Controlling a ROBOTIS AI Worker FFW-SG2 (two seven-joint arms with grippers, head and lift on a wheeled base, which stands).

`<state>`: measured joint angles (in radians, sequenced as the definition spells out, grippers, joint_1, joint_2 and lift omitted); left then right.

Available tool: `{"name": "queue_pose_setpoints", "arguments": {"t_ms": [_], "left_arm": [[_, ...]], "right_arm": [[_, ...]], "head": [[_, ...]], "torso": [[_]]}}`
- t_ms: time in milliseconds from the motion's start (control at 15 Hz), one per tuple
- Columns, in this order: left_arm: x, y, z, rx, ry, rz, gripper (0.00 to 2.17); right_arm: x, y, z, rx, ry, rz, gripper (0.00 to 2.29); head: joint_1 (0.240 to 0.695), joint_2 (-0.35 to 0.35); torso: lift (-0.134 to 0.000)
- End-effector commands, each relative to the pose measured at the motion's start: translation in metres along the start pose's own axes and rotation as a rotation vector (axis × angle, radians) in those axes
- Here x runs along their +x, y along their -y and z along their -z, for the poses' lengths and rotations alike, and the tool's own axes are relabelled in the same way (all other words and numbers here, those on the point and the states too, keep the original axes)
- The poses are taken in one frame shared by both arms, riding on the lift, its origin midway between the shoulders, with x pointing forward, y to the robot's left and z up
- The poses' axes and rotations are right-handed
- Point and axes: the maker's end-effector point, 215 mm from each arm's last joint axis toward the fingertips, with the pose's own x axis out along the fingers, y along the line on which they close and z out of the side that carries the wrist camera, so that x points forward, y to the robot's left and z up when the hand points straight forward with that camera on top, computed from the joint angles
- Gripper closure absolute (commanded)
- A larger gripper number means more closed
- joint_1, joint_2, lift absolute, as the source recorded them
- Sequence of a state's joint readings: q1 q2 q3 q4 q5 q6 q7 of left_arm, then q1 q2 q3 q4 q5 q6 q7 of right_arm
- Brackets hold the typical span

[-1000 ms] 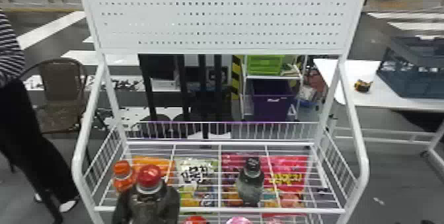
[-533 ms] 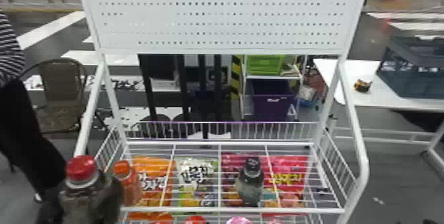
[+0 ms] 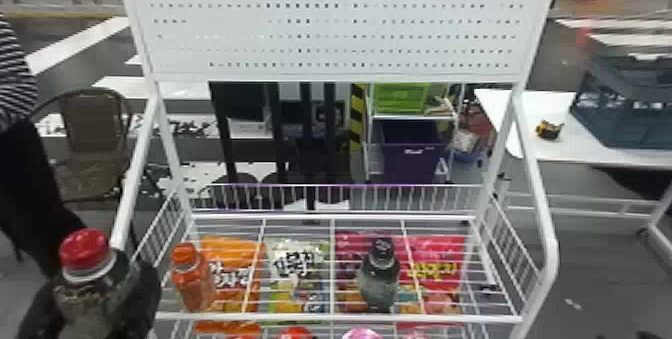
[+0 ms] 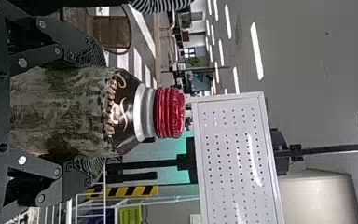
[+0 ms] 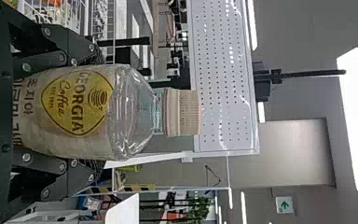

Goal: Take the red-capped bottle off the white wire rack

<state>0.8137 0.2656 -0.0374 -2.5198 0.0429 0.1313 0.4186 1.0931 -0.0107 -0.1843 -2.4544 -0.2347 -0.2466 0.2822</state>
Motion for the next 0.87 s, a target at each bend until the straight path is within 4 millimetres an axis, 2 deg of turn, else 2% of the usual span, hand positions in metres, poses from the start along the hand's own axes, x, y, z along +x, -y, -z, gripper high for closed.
{"name": "queue_pose_setpoints", "arguments": {"t_ms": [0, 800], "left_arm": [[-0.0003, 0.0005, -0.0032, -0.003, 0.005, 0.001, 2.15], [-0.0026, 0.0018, -0.0058, 0.0, 0.007, 0.002, 2.15]], "right_arm": [[-0.0007, 0.0001, -0.0012, 0.0, 0.005, 0.001, 1.38], [-0.001, 0.0015, 0.0022, -0.002, 0.007, 0.001, 1.38]], "head": [[0.499, 0.0], [0.499, 0.0]], "torso": [[0.0], [0.0]]}}
